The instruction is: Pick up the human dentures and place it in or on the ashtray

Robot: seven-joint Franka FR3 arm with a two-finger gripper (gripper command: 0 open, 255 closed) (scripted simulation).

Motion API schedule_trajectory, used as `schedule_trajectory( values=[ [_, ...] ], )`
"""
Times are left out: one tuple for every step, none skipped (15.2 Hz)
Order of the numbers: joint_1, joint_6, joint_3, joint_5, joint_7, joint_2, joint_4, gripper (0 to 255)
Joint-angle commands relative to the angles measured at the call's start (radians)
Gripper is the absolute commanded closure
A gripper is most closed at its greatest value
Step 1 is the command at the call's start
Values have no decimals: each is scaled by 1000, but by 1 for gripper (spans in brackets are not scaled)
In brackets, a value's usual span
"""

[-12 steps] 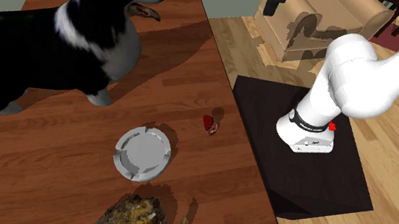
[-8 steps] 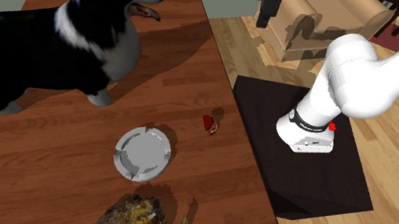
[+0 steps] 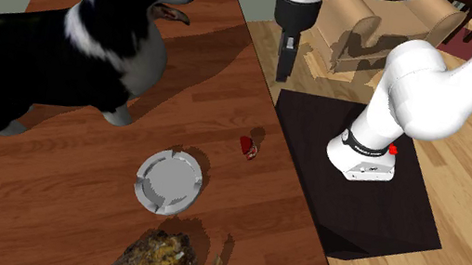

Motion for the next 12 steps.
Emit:
schedule_trajectory(
  values=[
    [4, 58, 15, 20, 33, 21, -39, 0],
    [5, 92, 23, 29, 48, 39, -59, 0],
    [7, 128, 31, 38, 63, 59, -77, 0],
    [9, 164, 38, 47, 77, 81, -94, 0],
    [11, 200, 46, 56, 92, 105, -109, 0],
    [13, 238, 54, 65, 107, 130, -123, 0],
    [15, 276, 62, 73, 121, 158, -135, 0],
    [17, 315, 70, 82, 135, 188, -146, 0],
    [18, 354, 78, 90, 149, 220, -156, 0],
    [20, 393, 86, 98, 163, 254, -163, 0],
    [22, 433, 94, 106, 177, 289, -170, 0],
    [23, 474, 102, 113, 190, 327, -174, 0]
  ],
)
